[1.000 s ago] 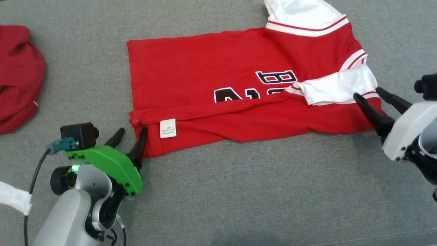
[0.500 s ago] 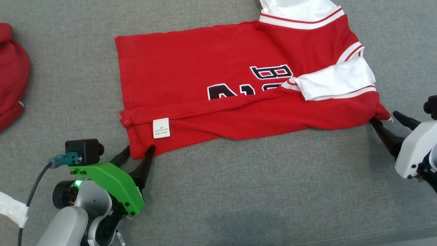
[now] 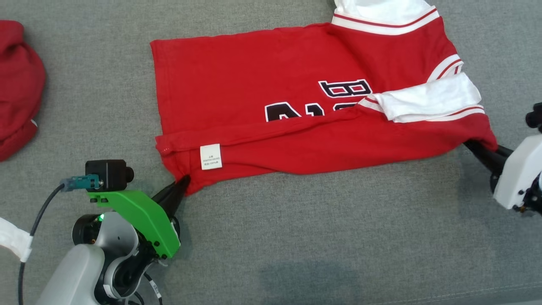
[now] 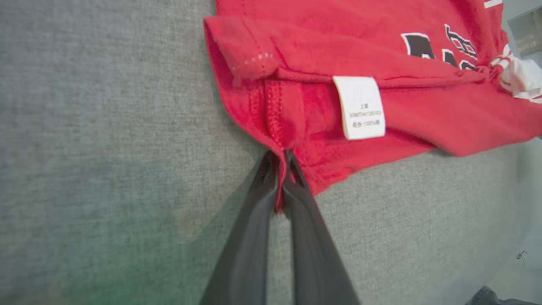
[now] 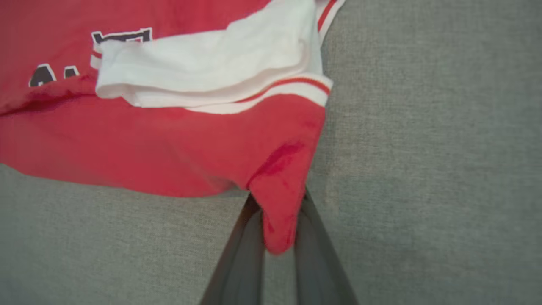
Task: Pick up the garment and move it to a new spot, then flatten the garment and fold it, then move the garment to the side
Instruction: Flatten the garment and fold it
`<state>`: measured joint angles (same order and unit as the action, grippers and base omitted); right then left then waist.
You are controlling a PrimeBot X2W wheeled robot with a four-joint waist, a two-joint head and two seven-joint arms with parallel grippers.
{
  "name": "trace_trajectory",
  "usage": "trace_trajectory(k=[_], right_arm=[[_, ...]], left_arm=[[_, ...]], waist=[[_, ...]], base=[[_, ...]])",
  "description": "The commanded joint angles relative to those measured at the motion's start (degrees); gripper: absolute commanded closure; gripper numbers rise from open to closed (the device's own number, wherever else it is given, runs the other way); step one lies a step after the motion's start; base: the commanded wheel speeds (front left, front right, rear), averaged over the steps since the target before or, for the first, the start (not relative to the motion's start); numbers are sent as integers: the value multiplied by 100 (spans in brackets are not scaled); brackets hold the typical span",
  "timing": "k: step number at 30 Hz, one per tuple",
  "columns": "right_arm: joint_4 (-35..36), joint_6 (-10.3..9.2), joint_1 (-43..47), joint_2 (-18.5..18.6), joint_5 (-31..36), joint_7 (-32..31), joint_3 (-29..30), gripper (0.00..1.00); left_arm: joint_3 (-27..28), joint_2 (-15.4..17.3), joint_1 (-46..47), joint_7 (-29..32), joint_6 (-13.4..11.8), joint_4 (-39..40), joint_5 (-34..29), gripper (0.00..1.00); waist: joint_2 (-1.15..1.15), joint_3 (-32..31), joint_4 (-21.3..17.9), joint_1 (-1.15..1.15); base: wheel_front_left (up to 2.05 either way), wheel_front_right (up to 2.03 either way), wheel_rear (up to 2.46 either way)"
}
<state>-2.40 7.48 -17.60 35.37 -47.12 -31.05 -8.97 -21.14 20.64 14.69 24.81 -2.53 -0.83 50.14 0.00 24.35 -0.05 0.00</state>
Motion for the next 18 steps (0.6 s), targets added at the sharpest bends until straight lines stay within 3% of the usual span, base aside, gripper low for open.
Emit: trace_trajectory(k=[1,7,8,10,18], right_arm=[[69,2,30,96,-173,-135,134,100],[511,1,313,488,-788,-923,614,100],[747,2,642,590,-1078,-1379,864,100],[900,2,870,647,-1233,-1653,1064,100],[1349,1,1732,519,-1175,-2181,1684,100]], left_arm=[[23,89,-87,119,38,144,114,100],[157,453,-266,622,12,982,437,100],[223,574,-493,843,-51,1387,663,100],[263,645,-688,958,-105,1610,825,100],[365,865,-1535,838,-222,1968,784,100]], waist=[[0,-133,-14,0],[0,-318,8,0],[0,-379,20,0],[0,-407,21,0],[0,-331,9,0]], base=[[0,0,0],[0,0,0],[0,0,0],[0,0,0],[0,0,0]])
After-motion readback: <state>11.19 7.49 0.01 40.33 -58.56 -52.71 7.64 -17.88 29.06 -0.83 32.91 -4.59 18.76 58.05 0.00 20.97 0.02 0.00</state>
